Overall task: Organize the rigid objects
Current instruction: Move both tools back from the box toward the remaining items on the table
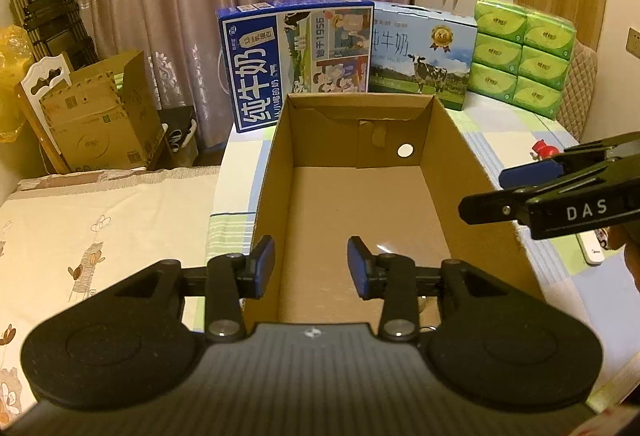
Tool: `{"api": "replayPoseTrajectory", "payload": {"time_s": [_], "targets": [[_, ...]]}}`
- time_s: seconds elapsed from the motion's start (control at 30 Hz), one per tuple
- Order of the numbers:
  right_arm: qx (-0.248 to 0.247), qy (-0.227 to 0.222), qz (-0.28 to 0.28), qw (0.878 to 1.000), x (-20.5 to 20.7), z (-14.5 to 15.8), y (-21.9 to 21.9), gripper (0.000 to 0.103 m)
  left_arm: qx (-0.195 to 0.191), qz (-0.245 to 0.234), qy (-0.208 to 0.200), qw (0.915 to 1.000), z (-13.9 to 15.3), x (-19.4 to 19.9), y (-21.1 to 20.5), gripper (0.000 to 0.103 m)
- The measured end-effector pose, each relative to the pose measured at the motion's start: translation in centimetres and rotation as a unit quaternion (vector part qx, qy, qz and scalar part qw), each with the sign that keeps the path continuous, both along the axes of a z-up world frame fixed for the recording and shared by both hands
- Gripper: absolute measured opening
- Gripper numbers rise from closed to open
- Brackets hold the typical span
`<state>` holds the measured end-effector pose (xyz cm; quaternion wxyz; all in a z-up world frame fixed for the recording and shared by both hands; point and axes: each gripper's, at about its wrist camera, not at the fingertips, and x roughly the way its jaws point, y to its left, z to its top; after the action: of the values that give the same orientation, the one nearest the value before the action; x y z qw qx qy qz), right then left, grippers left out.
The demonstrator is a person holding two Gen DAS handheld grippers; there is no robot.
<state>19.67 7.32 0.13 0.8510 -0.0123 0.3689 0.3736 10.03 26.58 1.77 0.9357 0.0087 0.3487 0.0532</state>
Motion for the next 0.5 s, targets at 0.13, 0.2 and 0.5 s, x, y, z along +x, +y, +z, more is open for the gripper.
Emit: {"api": "replayPoseTrajectory", "payload": {"time_s": [0.13, 0.2, 0.5], "targets": [[-0.002, -0.006, -0.012, 1.0, -0.8, 0.7, -1.3, 0.065, -0.011, 0.004, -0.004, 0.9999, 0.8, -0.8, -0.9, 0.035], [0.002, -0.012, -0.017, 1.0, -1.4, 1.2, -2.3, 0.065, -0.015, 0.005, -0.007, 0.9999, 1.2, -1.2, -1.4, 0.035], [-0.004, -0.033, -0.058, 0.998, -4.5, 2.8, -7.4, 0.065, -0.031, -0.002, -0.018, 0.9993, 3.0, -2.9, -4.9, 0.049]]}}
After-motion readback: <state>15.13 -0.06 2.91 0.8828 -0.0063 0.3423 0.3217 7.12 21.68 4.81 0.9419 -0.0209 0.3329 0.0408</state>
